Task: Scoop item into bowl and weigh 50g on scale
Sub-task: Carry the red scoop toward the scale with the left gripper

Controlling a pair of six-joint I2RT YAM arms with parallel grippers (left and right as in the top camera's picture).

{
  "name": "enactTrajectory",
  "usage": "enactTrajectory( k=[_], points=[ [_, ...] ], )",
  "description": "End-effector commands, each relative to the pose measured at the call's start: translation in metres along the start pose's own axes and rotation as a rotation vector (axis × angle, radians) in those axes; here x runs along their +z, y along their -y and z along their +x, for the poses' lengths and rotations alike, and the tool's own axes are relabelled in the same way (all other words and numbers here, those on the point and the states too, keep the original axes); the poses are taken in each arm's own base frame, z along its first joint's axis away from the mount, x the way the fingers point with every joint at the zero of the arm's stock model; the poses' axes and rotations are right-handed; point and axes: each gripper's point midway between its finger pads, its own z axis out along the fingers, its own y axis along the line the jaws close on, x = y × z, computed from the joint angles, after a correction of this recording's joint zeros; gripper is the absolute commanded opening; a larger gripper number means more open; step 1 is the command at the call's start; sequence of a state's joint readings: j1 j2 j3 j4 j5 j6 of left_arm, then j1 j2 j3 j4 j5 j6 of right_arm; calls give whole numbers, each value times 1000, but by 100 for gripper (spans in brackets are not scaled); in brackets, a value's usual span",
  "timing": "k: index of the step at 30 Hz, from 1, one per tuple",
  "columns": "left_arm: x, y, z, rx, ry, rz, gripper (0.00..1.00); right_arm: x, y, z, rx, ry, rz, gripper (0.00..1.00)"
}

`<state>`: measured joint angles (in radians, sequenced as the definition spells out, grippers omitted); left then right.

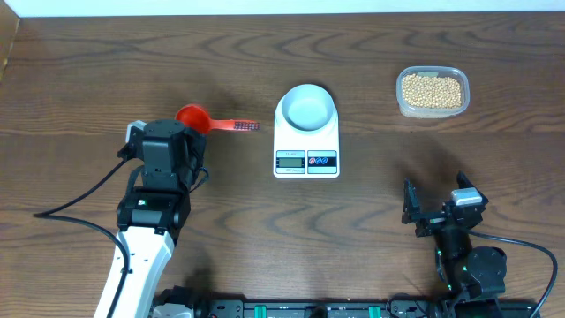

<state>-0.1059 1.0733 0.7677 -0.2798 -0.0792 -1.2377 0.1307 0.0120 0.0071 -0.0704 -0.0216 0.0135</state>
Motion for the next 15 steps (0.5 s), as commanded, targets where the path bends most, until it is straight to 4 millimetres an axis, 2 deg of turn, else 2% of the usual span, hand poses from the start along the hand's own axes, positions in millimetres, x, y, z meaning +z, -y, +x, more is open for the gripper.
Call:
enactTrajectory(
  k=[1, 9, 15],
  points=[
    [-5, 8, -15, 9, 76, 12, 7, 0, 0, 0, -12, 1, 4, 99],
    [-6, 4, -25, 9, 137, -7, 7, 0, 1, 0, -12, 1, 8, 99],
    [-7, 3, -25, 9, 134, -11, 7, 0, 1, 0, -12, 3, 8, 99]
  ],
)
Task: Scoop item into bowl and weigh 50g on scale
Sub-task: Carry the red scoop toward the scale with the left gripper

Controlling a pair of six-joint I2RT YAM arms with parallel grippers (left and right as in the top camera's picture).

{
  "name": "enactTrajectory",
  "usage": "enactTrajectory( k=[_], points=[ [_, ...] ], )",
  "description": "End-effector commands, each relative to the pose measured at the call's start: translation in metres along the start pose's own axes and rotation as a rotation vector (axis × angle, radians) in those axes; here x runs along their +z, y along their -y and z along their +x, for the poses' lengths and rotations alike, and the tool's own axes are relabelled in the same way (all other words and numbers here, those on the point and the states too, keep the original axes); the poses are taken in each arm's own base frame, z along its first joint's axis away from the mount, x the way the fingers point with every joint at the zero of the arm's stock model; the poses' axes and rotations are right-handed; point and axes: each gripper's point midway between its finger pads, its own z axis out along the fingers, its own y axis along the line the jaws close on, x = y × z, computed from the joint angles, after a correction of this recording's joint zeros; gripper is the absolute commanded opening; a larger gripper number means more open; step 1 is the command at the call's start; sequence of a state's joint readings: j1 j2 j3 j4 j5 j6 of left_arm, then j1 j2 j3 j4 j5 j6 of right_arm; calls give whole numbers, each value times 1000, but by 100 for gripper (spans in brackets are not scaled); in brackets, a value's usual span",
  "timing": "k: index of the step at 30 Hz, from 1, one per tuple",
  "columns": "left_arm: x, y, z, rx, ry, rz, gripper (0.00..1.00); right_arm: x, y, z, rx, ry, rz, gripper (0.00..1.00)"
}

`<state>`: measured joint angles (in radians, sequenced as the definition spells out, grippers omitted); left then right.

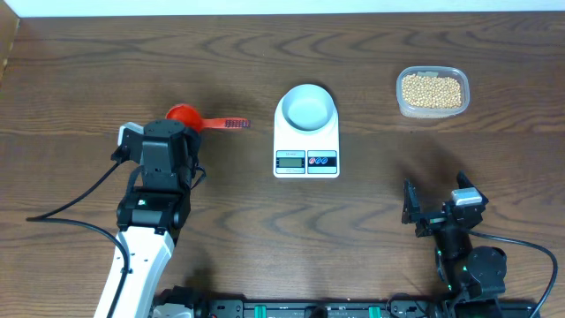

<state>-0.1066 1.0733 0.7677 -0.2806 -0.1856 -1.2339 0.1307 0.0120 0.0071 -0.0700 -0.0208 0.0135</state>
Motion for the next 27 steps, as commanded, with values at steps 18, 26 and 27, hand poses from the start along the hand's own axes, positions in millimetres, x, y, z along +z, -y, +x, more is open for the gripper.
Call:
enactTrajectory(
  k=[18, 26, 27],
  points=[
    [-5, 7, 10, 10, -71, 24, 7, -6, -39, -27, -20, 115, -225, 99],
    [-6, 11, 10, 8, -70, 39, 7, -7, -47, -46, -32, 189, -271, 99],
    [-6, 11, 12, 9, -79, 41, 7, -6, -49, -47, -33, 190, -282, 99]
  ],
)
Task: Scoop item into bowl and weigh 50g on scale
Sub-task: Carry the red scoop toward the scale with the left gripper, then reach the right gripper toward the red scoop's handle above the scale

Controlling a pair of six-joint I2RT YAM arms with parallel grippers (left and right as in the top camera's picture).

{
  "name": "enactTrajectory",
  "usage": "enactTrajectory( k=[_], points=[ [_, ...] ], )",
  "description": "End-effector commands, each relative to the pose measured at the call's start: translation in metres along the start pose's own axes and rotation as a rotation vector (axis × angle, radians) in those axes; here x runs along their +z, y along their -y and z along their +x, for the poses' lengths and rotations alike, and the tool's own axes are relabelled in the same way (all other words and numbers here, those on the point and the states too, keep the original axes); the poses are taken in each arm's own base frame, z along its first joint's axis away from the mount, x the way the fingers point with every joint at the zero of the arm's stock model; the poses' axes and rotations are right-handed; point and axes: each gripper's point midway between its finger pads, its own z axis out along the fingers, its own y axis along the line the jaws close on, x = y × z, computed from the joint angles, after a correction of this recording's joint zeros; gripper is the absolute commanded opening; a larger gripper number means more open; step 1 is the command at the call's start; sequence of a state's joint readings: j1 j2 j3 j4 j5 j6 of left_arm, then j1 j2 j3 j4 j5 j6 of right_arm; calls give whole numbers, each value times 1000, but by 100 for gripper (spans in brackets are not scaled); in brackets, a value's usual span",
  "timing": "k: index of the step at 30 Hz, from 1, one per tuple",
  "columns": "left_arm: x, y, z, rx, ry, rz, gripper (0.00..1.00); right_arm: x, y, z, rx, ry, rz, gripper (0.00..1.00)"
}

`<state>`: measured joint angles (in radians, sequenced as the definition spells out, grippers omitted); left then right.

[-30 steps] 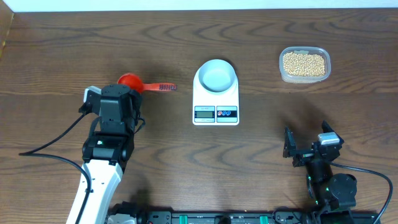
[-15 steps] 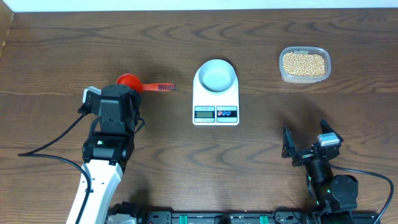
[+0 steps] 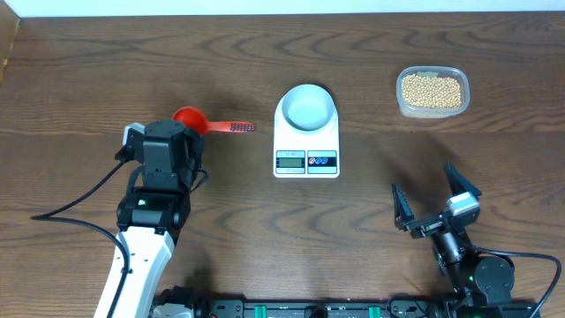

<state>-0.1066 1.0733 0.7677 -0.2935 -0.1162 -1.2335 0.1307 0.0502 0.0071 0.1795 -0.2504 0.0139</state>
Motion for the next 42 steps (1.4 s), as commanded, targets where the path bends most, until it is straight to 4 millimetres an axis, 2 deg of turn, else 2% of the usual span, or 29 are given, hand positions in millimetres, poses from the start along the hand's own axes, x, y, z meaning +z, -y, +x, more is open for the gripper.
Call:
enactTrajectory(
  k=[1, 4, 9, 12, 15, 19, 24, 27, 31, 39, 42],
  points=[
    [-5, 12, 2, 7, -19, 37, 7, 5, -9, 5, 12, -19, -56, 99],
    [-5, 13, 5, 11, -27, 42, 7, 13, -7, 13, 50, -52, -53, 99],
    [-1, 20, 0, 10, 5, 61, 8, 29, -6, -11, 21, 45, -76, 99],
    [-1, 20, 1, 10, 2, 64, 7, 41, -8, -11, 33, 19, -102, 99],
    [-1, 21, 4, 41, -7, 66, 7, 58, -18, -7, 54, -40, -189, 99],
    [-2, 20, 8, 61, -29, 66, 7, 76, -42, -8, 83, -94, -370, 99],
    [-3, 32, 5, 42, -20, 113, 7, 96, -45, -10, 253, -155, -415, 99],
    [-3, 32, 10, 44, -47, 116, 7, 94, -61, -16, 254, -154, -532, 99],
    [-4, 34, 23, 41, -119, 134, 7, 78, -84, -30, 245, -120, -708, 99],
    [-7, 40, 38, 33, -212, 168, 7, 69, -94, -33, 363, -169, -782, 99],
    [-9, 41, 43, 35, -244, 176, 8, 77, -88, -43, 335, -111, -728, 99]
  ],
)
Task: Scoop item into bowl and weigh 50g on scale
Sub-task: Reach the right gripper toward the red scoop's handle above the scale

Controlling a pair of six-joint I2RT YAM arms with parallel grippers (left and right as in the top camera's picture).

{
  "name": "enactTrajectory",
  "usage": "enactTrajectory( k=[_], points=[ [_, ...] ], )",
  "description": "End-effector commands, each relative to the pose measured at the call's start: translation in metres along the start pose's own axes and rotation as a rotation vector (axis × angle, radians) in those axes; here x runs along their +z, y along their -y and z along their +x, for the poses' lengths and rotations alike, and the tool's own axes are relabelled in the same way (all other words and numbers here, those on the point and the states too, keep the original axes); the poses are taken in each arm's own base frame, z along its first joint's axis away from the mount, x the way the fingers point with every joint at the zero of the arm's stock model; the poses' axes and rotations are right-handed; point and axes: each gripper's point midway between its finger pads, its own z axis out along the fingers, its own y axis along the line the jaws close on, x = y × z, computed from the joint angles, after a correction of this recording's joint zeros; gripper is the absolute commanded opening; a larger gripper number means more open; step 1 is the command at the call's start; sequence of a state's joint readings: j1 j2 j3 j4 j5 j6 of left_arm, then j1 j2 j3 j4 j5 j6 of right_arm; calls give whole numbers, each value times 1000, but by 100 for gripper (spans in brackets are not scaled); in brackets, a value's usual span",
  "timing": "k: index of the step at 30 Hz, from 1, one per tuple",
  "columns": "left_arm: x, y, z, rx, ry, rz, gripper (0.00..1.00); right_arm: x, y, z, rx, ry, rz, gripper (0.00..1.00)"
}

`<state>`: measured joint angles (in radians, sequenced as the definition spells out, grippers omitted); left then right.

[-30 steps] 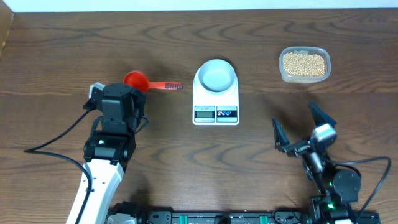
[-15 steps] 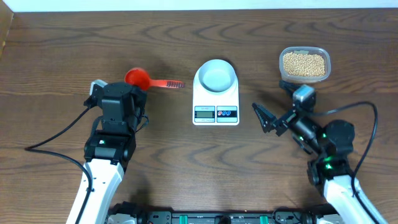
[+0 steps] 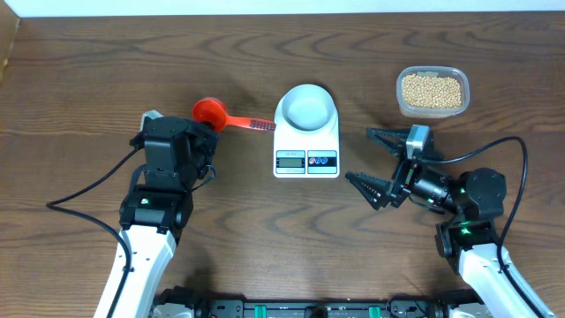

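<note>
A red scoop [image 3: 210, 110] lies left of the white scale [image 3: 306, 141], its handle reaching toward the scale. My left gripper [image 3: 199, 132] is at the scoop's cup. Its fingers are mostly hidden under the wrist, and it appears shut on the scoop. A pale bowl [image 3: 306, 108] sits on the scale's platform. The clear tub of yellow beans [image 3: 432, 91] stands at the far right. My right gripper [image 3: 372, 161] hangs wide open just right of the scale, fingers pointing left, holding nothing.
The scale's display and buttons [image 3: 305, 160] face the near edge. Black cables trail from both arms toward the front of the wooden table [image 3: 79, 71]. A rail with fittings runs along the near edge.
My right gripper was near the front edge and now sits forward and left beside the scale, turned sideways and still open. The left gripper and scoop are now further right, nearer the scale.
At first the left gripper held the scoop well left of the scale, with the right arm folded at the front edge. The scoop was then slightly further left, then back. The right gripper rose with its fingers spread. Now both grippers are closer to the scale.
</note>
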<state>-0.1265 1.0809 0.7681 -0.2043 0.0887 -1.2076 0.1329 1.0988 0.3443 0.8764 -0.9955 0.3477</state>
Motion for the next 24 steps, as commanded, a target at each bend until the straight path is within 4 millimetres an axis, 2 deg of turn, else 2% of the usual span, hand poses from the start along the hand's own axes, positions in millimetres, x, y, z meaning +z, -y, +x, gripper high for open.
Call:
enactTrajectory(
  k=[1, 3, 6, 10, 16, 24],
  points=[
    [-2, 12, 9, 2, -57, 37, 7, 3, 1, -18, -18, 54, 21, 99],
    [-2, 14, 8, 1, -53, 47, 7, 4, 16, -28, -12, 101, 111, 99],
    [1, 19, 7, -18, -47, 66, 7, 12, 47, -41, 98, 162, 249, 99],
    [5, 17, 10, -36, -67, 56, 7, 28, 65, -36, 131, 125, 243, 99],
    [10, 17, 24, -31, -123, 55, 7, 51, 60, -18, 159, 19, 85, 98],
    [18, 40, 40, 5, -148, 139, 8, 73, 37, 13, 183, -64, -44, 83]
  ],
)
